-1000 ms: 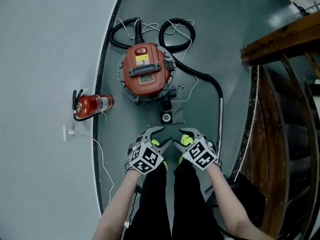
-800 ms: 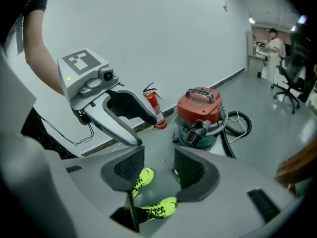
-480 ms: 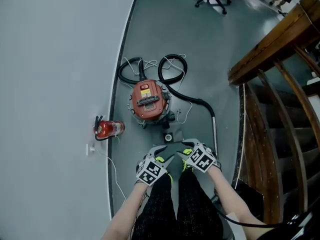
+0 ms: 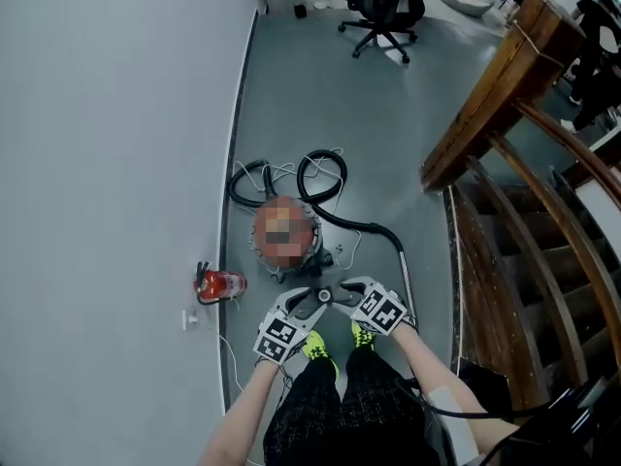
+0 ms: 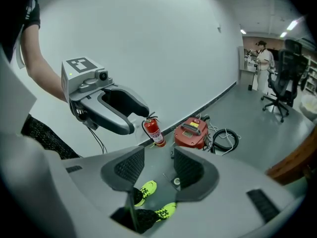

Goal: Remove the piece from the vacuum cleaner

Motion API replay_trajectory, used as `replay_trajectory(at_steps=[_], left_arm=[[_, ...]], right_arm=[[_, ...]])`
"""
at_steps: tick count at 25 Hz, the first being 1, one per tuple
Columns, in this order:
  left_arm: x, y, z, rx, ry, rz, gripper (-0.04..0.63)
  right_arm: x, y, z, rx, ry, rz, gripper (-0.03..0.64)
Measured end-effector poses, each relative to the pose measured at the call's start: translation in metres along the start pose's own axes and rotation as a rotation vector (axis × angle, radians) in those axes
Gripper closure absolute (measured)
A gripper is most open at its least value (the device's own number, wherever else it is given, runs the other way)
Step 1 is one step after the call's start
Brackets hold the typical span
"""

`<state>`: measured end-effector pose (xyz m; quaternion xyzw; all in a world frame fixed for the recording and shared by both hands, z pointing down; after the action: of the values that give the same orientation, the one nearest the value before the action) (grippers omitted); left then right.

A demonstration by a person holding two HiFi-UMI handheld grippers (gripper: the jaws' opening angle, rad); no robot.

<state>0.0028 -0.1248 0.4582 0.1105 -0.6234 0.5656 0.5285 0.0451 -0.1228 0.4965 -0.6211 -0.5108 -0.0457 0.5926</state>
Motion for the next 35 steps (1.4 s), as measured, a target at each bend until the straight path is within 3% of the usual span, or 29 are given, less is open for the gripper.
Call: replay_trajectory(at_steps=[13, 20, 26, 35], left_arm=[[-0.024, 0.033, -0.025, 0.013, 0.139, -0.11, 0.405], [-0.041, 0.043, -0.022, 0.01, 0.125, -0.176, 0.405], [-0.051, 0.058, -0.013, -0.021, 0.121, -0.228, 0.41], [-0.05, 0.081, -0.018, -0.004, 0.069, -0.27, 0.462]], right_arm=[[-0.036, 0.03, 0.028, -0.009, -0.031, -0.035, 0.42], [-0.055, 0.04, 0.031, 0.019, -0.009, -0.058, 0.426], [-0.076, 0.043, 0.04, 0.06, 0.053, -0.095, 0.492], [-0.087, 0.04, 0.065, 0.115, 0.013, -0.172, 0.552]])
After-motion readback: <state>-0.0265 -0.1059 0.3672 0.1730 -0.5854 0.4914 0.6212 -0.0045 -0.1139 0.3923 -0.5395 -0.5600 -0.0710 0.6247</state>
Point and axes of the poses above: the fingertips, and each gripper's own axes: y backward along the fingers, z to its left, x out of its underside, the point moved 1 cm from there along y, backward along the fingers, and after that the axes turned 1 degree about -z, right-handed, at the moved point
